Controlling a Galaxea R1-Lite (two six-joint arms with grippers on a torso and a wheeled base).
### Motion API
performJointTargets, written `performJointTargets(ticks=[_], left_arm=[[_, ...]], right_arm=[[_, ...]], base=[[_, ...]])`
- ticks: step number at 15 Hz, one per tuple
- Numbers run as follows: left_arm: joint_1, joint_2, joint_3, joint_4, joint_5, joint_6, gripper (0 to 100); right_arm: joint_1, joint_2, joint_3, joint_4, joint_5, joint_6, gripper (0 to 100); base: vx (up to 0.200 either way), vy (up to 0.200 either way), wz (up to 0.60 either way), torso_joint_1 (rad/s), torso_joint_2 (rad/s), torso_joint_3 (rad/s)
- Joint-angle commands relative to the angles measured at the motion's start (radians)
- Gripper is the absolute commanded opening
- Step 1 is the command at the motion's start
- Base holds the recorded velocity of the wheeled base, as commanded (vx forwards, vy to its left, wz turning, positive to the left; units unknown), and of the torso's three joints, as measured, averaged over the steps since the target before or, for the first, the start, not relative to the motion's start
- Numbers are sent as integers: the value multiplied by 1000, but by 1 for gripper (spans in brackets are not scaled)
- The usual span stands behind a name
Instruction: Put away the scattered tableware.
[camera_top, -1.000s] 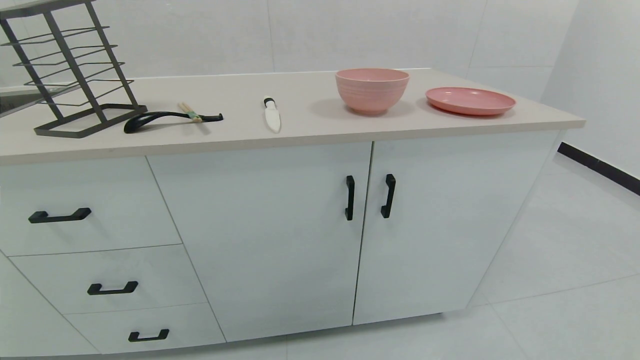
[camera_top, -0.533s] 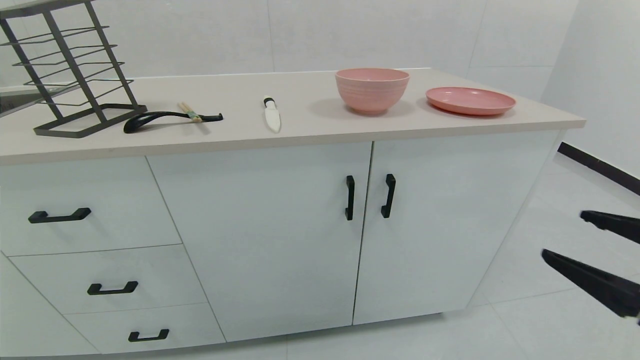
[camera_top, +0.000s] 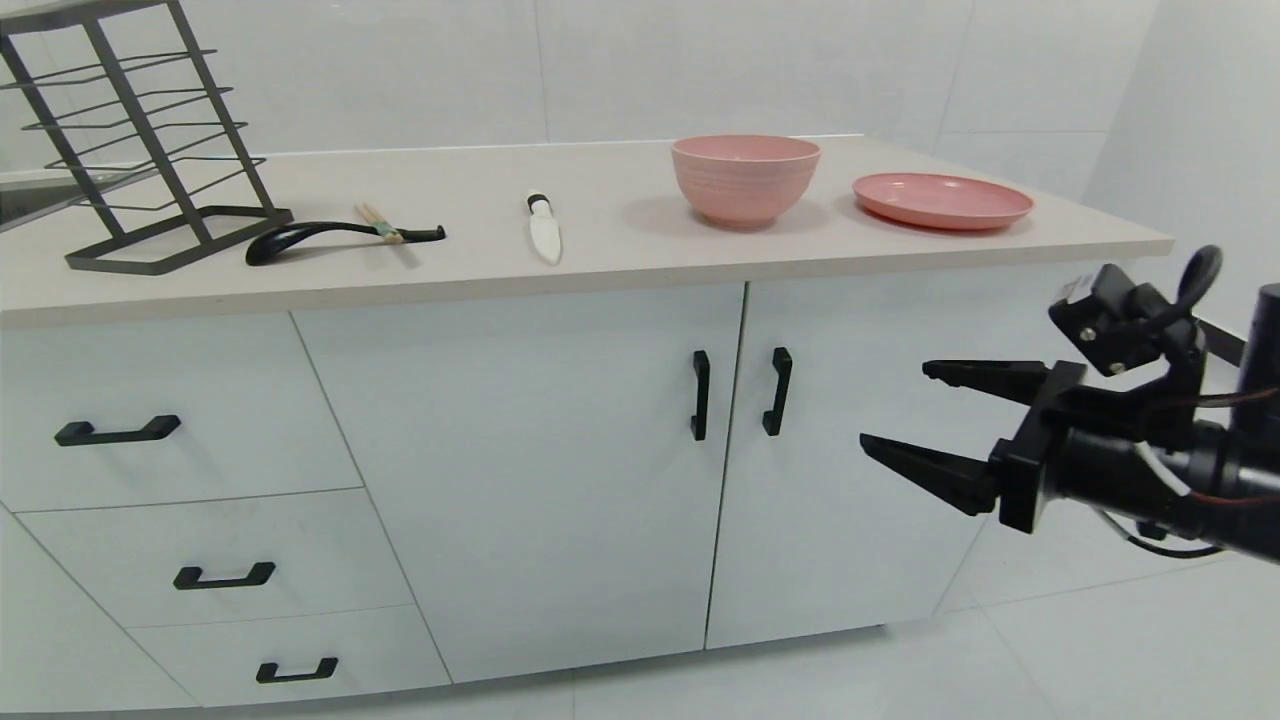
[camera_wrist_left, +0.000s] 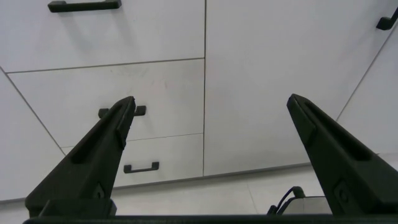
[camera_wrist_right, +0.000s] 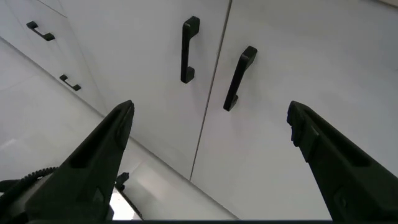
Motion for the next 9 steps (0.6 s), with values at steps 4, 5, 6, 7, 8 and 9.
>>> performJointTargets(ticks=[4, 5, 6, 7, 8, 9], left_arm=[[2, 1, 0, -10, -30, 4, 100], [2, 1, -21, -95, -23, 7, 100], [2, 3, -78, -195, -23, 11, 100], [22, 76, -199, -295, -31, 18, 100], [25, 99, -245, -286, -46, 21, 100], [8, 130, -250, -256, -79, 21, 100]], right_arm=[[7, 217, 10, -242, -3, -2, 100], [4, 216, 24, -245, -3, -2, 100], [4, 214, 40, -245, -3, -2, 100], [4, 204, 67, -246, -2, -2, 100], [4, 201, 68, -248, -2, -2, 100], [7, 196, 70, -248, -2, -2, 100]], base=[[0, 0, 0, 0, 0, 0], [0, 0, 0, 0, 0, 0], [0, 0, 0, 0, 0, 0], [0, 0, 0, 0, 0, 0], [0, 0, 0, 0, 0, 0], [0, 0, 0, 0, 0, 0]])
